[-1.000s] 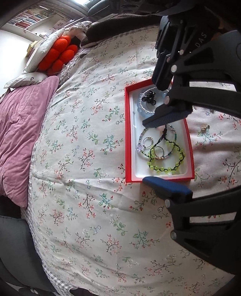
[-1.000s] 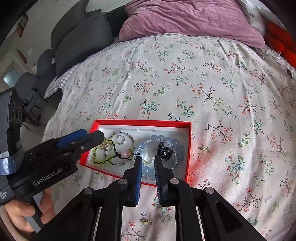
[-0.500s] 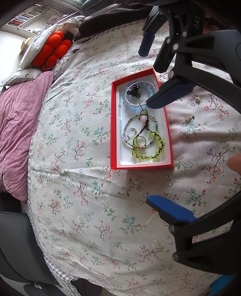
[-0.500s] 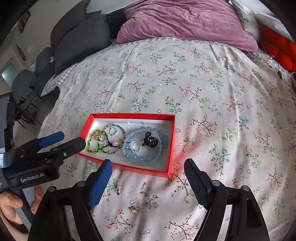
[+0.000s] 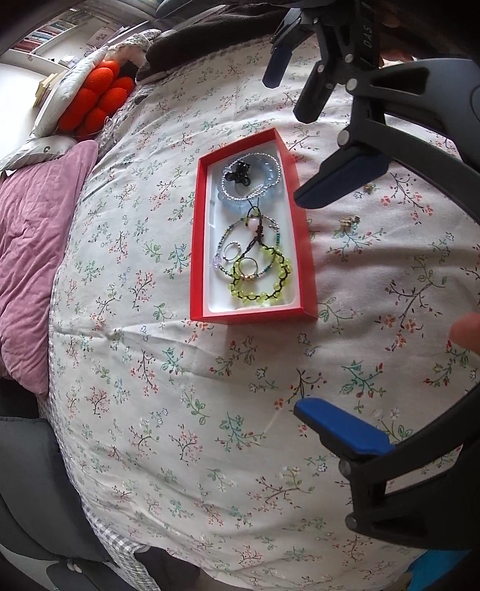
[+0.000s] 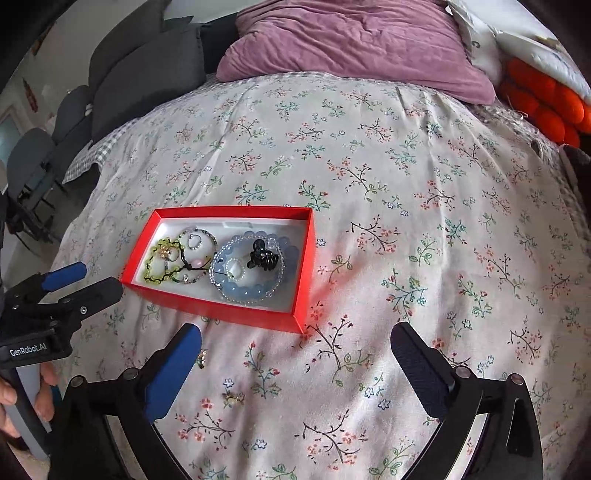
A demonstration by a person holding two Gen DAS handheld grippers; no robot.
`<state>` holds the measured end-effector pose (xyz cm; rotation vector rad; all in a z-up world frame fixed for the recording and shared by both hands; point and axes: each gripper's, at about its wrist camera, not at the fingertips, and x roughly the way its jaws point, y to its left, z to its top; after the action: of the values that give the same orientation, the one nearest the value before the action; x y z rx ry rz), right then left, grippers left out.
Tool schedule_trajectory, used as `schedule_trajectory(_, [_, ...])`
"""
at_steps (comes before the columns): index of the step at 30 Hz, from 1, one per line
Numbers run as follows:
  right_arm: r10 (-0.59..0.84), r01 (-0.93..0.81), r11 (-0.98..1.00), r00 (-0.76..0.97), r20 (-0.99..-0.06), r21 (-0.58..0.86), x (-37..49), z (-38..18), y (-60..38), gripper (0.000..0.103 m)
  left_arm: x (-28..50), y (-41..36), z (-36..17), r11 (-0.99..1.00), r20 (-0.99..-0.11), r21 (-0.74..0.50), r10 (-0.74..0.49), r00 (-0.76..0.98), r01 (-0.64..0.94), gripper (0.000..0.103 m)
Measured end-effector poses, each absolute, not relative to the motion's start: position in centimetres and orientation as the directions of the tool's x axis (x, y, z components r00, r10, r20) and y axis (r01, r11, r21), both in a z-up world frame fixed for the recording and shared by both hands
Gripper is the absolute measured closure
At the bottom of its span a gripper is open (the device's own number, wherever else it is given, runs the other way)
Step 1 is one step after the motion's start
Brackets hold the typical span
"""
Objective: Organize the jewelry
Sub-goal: 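Move both open tools toward the two small gold earrings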
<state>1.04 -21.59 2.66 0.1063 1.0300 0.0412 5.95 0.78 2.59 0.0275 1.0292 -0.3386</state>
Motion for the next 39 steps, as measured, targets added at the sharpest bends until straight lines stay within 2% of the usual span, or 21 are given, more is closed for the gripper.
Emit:
schedule_trajectory(22, [0.052, -0.156, 0.988, 0.422, -0.905, -0.016, -2.5, -2.7, -18.2, 0.0, 2.4, 2.9, -2.0, 0.937, -0.885, -0.05, -0.202, 0.419, 0.347, 0.001])
schedule_trajectory(34, [0.126, -0.26, 0.966, 0.43, -0.894, 0.011, -2.9, -4.9, -15.7, 0.0, 2.1, 2.0, -4.2, 0.926, -0.91, 0.003, -0.154, 0.385, 0.377, 0.001])
schedule_trajectory(39, [0.127, -0.283, 0.959, 0.437, -0.891, -0.002, -3.0, -5.4, -15.1, 0.015, 1.9, 1.6, -4.3, 0.92, -0.91, 0.017, -0.148, 0.386, 0.393, 0.001])
